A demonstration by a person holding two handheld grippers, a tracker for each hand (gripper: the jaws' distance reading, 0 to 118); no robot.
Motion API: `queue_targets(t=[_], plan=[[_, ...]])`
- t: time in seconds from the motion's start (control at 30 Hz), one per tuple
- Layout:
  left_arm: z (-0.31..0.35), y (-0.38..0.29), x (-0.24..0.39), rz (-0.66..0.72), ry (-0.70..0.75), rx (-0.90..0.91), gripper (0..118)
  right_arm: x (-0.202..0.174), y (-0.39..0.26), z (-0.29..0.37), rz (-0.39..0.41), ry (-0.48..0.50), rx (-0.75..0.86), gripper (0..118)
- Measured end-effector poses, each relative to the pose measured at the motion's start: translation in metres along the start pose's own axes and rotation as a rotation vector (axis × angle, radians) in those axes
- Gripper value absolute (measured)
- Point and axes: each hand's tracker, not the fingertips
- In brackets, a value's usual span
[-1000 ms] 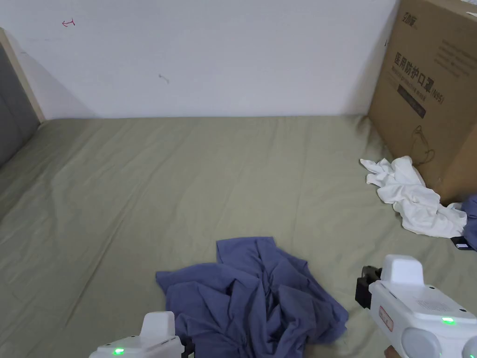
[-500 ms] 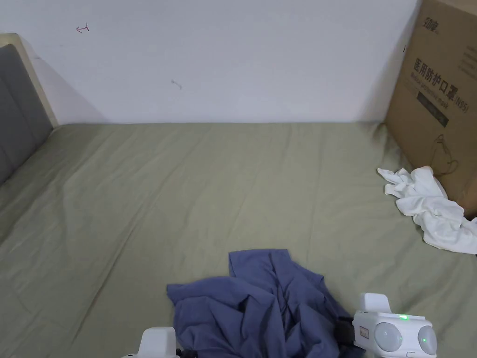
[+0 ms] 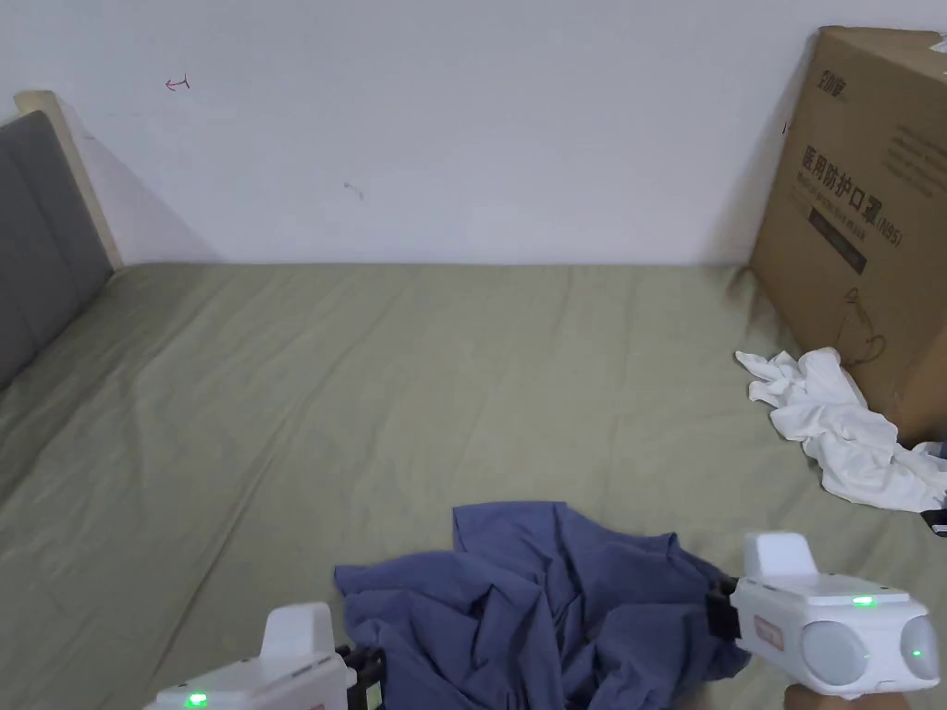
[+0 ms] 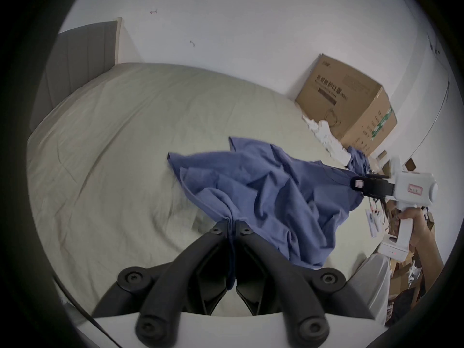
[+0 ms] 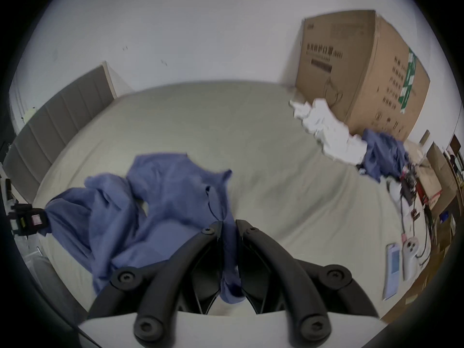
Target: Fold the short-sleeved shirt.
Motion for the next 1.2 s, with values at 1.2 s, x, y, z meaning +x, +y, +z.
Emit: queue_targets(t=[1.2], plan=[[0.104,0.393,-0.003,-0.198,0.335,0.529,2,0.081,0.291,0.098,-0.014,-0.077,0.465,10]])
